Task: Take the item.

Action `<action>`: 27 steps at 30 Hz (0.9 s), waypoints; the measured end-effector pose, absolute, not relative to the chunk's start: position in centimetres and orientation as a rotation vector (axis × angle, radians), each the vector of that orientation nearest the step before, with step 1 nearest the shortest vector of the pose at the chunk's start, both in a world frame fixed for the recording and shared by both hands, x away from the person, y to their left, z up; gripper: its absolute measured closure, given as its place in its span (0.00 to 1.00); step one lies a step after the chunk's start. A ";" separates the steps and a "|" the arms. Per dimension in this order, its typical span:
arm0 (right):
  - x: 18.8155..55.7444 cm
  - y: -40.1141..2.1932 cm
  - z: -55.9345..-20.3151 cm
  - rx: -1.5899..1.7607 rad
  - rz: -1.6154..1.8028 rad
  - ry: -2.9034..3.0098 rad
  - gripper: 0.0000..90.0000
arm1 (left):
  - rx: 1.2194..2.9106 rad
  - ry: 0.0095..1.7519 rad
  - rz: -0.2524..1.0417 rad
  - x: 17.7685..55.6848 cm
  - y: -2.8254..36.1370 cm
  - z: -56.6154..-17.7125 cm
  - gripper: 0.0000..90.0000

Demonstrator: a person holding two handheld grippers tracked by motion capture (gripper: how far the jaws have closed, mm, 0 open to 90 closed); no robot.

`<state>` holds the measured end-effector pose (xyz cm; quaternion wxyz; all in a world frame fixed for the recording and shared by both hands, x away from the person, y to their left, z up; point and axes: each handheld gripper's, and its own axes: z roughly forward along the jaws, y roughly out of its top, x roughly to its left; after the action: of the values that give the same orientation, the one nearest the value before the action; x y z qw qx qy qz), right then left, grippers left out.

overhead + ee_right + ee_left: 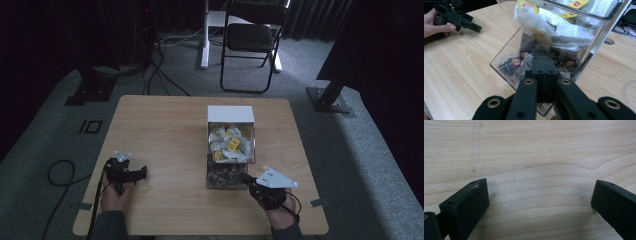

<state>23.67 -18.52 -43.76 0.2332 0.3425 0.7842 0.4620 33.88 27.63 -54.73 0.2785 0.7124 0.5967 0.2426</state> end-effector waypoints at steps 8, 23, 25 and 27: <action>23.5 -19.2 -43.5 0.953 1.259 2.140 1.00 | 1.912 1.601 0.651 33.9 27.6 -54.7 0.02; 23.4 -20.7 -43.2 0.985 1.240 2.096 1.00 | 1.912 1.601 0.651 33.9 27.6 -54.7 0.02; 23.4 -20.9 -43.1 0.990 1.239 2.087 1.00 | 1.912 1.601 0.651 33.9 27.6 -54.7 0.02; 23.4 -21.1 -43.0 0.992 1.238 2.083 1.00 | 1.912 1.601 0.651 33.9 27.6 -54.7 0.02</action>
<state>23.43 -21.06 -43.02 0.2588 0.3660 0.7684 0.4567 33.88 27.63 -54.73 0.2785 0.7124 0.5967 0.2426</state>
